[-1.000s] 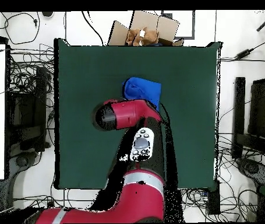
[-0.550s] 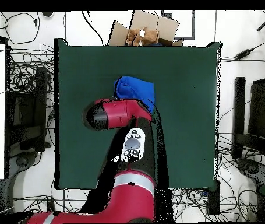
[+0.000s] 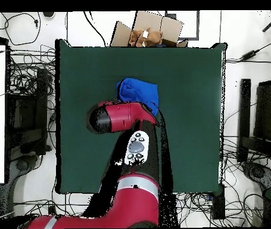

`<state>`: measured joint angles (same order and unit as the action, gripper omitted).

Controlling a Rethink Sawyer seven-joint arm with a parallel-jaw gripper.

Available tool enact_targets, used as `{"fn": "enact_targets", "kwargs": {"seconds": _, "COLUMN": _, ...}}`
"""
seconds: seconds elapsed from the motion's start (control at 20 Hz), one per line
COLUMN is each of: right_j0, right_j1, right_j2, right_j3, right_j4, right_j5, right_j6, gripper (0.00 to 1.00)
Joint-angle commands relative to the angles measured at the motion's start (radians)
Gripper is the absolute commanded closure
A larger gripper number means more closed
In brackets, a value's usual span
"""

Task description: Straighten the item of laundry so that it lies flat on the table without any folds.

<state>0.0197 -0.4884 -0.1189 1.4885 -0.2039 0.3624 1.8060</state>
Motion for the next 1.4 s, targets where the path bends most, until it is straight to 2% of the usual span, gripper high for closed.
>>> {"fn": "enact_targets", "kwargs": {"seconds": 0.05, "right_j0": 0.033, "right_j1": 0.04, "right_j2": 0.111, "right_j3": 0.033, "right_j4": 0.064, "right_j5": -0.058, "right_j6": 0.187, "gripper": 1.0}}
{"fn": "enact_targets", "kwargs": {"seconds": 0.3, "right_j0": 0.068, "right_j1": 0.052, "right_j2": 0.052, "right_j3": 0.033, "right_j4": 0.139, "right_j5": -0.087, "right_j6": 0.302, "gripper": 1.0}}
{"fn": "enact_targets", "kwargs": {"seconds": 0.45, "right_j0": 0.069, "right_j1": 0.052, "right_j2": 0.045, "right_j3": 0.032, "right_j4": 0.163, "right_j5": -0.082, "right_j6": 0.29, "gripper": 1.0}}
{"fn": "enact_targets", "kwargs": {"seconds": 0.5, "right_j0": 0.066, "right_j1": 0.052, "right_j2": 0.048, "right_j3": 0.033, "right_j4": 0.19, "right_j5": -0.062, "right_j6": 0.267, "gripper": 0.0}}
{"fn": "enact_targets", "kwargs": {"seconds": 0.65, "right_j0": 0.073, "right_j1": 0.059, "right_j2": 0.042, "right_j3": 0.007, "right_j4": 0.207, "right_j5": -0.034, "right_j6": 0.265, "gripper": 0.0}}
{"fn": "enact_targets", "kwargs": {"seconds": 0.7, "right_j0": 0.074, "right_j1": 0.065, "right_j2": 0.048, "right_j3": -0.026, "right_j4": 0.204, "right_j5": 0.005, "right_j6": 0.226, "gripper": 0.0}}
{"fn": "enact_targets", "kwargs": {"seconds": 0.85, "right_j0": 0.079, "right_j1": 0.086, "right_j2": 0.045, "right_j3": -0.079, "right_j4": 0.257, "right_j5": 0.031, "right_j6": 0.244, "gripper": 0.0}}
{"fn": "enact_targets", "kwargs": {"seconds": 1.2, "right_j0": 0.141, "right_j1": 0.166, "right_j2": -0.007, "right_j3": -0.271, "right_j4": 0.359, "right_j5": 0.174, "right_j6": 0.289, "gripper": 0.0}}
{"fn": "enact_targets", "kwargs": {"seconds": 1.4, "right_j0": 0.131, "right_j1": 0.207, "right_j2": -0.04, "right_j3": -0.325, "right_j4": 0.371, "right_j5": 0.166, "right_j6": 0.259, "gripper": 0.0}}
